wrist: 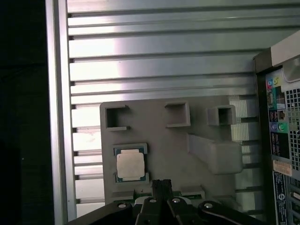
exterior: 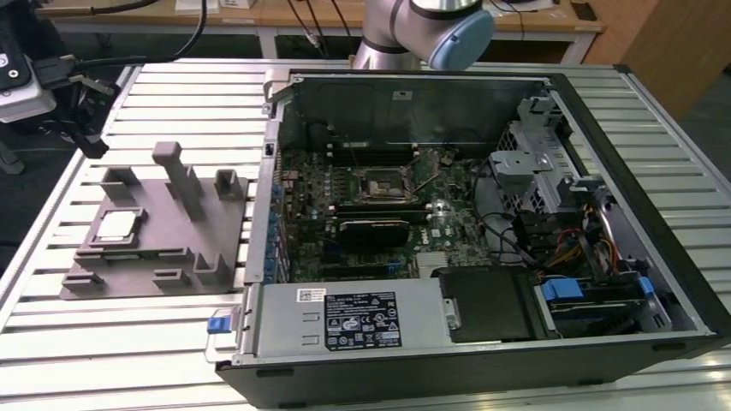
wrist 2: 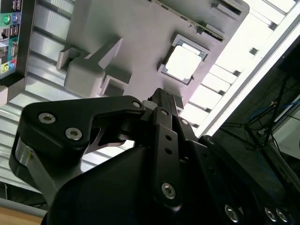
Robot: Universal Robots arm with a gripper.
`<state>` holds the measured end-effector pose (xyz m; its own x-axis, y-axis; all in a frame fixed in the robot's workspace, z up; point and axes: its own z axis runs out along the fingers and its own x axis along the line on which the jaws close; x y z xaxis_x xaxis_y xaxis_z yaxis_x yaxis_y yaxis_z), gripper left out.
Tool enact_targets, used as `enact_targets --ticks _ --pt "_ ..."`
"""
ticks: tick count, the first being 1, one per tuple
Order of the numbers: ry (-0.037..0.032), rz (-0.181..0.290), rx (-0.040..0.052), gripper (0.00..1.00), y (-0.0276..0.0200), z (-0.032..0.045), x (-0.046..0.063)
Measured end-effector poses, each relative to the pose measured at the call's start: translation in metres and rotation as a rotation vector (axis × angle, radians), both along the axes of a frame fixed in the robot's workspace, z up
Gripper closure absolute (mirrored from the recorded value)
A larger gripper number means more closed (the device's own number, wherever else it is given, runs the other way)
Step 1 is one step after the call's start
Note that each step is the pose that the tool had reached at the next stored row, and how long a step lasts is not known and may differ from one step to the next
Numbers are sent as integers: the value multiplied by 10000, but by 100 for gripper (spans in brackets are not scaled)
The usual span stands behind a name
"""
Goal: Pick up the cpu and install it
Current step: 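Reach for the cpu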
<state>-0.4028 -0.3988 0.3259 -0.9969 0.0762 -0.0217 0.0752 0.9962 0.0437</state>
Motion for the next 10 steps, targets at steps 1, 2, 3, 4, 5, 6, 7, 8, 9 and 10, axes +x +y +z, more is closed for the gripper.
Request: enact_targets --ticks 1,2,3,4,5,6,7,8,9,10 --pt "6 -1 -1 89 0 -16 -7" --pt "10 -1 0 89 0 -31 -14" --pt "14 -1 0 89 0 -46 -21" --pt "20 -1 -1 89 0 -60 -28" --pt "26 0 -1 89 0 -74 -34" --pt "32 0 -1 89 0 -89 -39" --pt "38 0 -1 89 0 -103 -45" --pt "44 -1 0 89 0 -117 -50" --pt "51 0 0 89 0 -131 -54" --pt "54 0 -1 89 0 -137 -57"
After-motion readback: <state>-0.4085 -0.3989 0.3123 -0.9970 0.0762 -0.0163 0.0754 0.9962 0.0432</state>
